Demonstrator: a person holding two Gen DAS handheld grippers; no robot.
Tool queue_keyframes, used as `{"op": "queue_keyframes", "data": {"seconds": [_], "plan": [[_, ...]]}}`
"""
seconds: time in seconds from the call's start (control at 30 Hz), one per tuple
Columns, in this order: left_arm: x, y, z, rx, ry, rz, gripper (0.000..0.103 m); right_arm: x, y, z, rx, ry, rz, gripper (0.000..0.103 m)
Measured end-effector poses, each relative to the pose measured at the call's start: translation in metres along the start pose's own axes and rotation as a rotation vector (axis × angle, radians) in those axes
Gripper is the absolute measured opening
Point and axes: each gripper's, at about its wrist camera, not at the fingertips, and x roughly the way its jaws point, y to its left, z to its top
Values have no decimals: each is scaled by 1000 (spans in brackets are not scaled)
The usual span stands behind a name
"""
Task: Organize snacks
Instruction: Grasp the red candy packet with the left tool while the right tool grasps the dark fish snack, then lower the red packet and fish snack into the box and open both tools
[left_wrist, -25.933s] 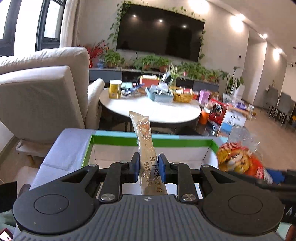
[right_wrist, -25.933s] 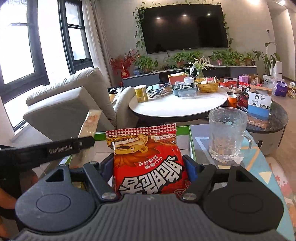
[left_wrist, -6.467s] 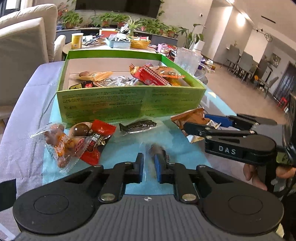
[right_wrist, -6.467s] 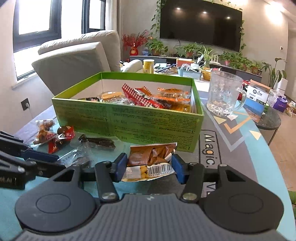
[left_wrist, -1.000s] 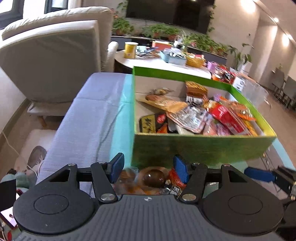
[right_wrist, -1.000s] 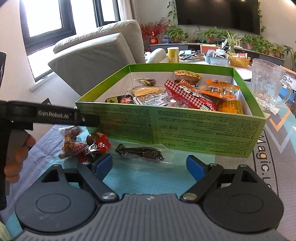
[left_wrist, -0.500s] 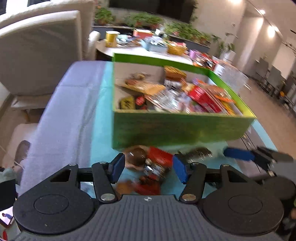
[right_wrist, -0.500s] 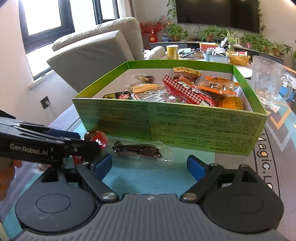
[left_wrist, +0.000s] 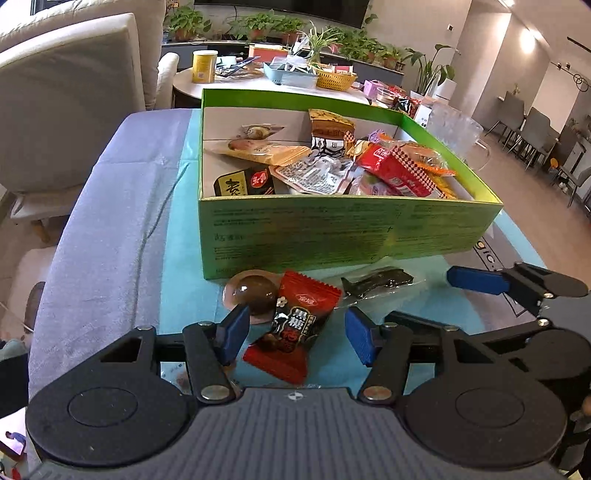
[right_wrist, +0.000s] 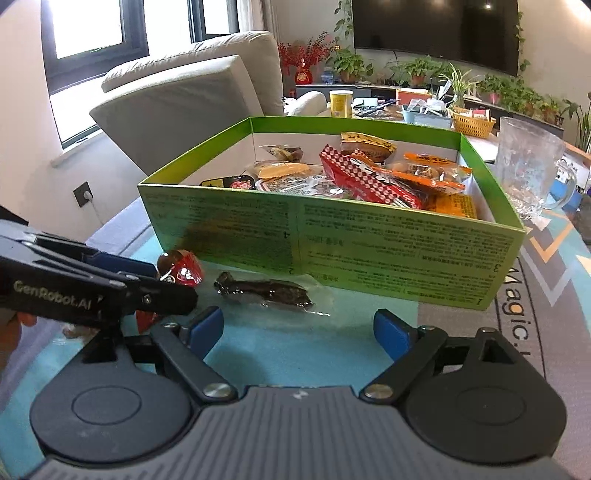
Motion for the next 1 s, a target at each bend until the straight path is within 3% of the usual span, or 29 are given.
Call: {"op": "queue_keyframes", "data": {"seconds": [0.1,0.2,0.37,0.5,0.83,1.0], "plan": [[3,-1,-2,11,0,-6,54,-3,-8,-1,20,-4,-19,53],[3,-4,-5,34,-28,-3,30,-5,-20,-1,56,-5,-39,53],[-17,-7,-3,6,-129,-10,29,-8,-28,2,85,-14,-63,53],[-36,-9,8,-13,-200,-18,29,-2,-20,6,88,-4,-29,53],[-41,9,17,-93,-223,42,29,20,15,15,68,30,24,53],[-42,15,16,-117,-222,48,29,27,26,17,90,28,-14,53]]}}
